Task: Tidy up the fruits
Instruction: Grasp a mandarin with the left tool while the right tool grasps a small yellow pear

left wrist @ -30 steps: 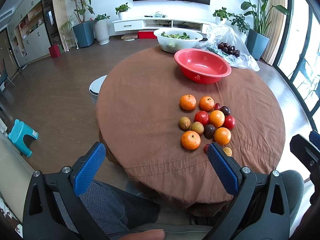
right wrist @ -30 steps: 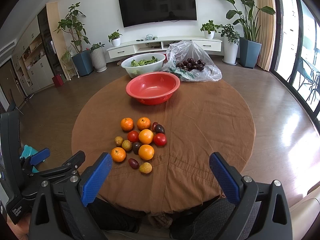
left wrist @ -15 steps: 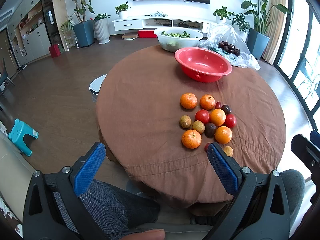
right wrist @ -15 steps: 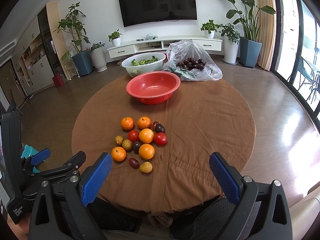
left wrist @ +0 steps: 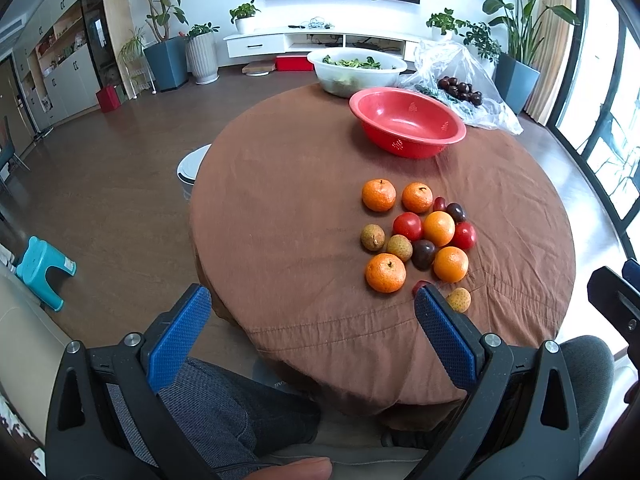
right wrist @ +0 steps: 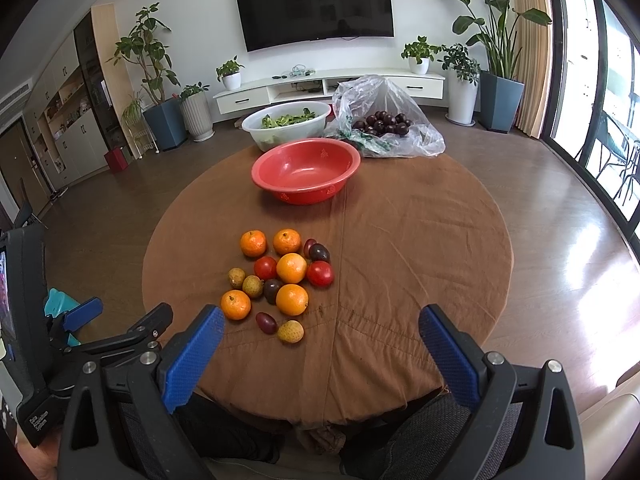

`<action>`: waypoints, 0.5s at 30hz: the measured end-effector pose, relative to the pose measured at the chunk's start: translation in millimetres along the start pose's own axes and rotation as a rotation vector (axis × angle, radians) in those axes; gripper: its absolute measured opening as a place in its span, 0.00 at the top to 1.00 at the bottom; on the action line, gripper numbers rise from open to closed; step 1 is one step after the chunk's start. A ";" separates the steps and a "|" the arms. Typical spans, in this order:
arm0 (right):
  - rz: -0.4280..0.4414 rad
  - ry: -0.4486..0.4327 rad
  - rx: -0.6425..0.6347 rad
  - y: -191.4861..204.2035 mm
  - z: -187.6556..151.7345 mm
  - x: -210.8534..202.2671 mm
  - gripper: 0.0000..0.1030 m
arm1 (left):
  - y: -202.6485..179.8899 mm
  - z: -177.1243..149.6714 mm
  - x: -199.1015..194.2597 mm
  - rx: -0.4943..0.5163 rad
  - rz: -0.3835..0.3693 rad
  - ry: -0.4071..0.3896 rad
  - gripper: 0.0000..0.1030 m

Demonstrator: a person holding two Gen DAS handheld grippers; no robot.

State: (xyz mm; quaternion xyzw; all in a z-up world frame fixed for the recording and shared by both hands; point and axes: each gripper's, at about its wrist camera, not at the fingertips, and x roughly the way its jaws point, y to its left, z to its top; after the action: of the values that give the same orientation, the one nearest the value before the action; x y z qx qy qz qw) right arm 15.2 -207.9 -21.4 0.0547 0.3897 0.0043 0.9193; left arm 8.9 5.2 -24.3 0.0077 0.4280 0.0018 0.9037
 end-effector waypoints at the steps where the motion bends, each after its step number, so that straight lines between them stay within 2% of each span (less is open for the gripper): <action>1: 0.001 0.002 0.002 -0.8 -1.2 -0.7 0.03 | 0.7 0.2 1.3 -0.003 0.001 0.001 0.00; 7: 0.008 0.027 0.008 -6.5 -4.8 8.0 0.03 | 13.4 2.9 8.4 -0.018 -0.041 0.000 0.00; 10: 0.021 0.053 -0.008 -7.5 -8.6 16.8 0.03 | 22.6 5.8 11.3 -0.016 -0.148 -0.015 0.00; 12: 0.035 0.069 -0.016 -8.0 -10.6 24.9 0.03 | 27.2 8.2 19.5 0.002 -0.230 0.015 0.00; 15: 0.053 0.097 -0.026 -7.1 -12.8 38.6 0.03 | 28.3 8.4 25.2 0.062 -0.192 0.004 0.00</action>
State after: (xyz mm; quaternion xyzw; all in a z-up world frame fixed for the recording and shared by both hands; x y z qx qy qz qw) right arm 32.7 -211.8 -58.5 0.0529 0.4321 0.0362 0.8996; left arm 31.5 33.6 -38.0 -0.0054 0.4285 -0.0979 0.8982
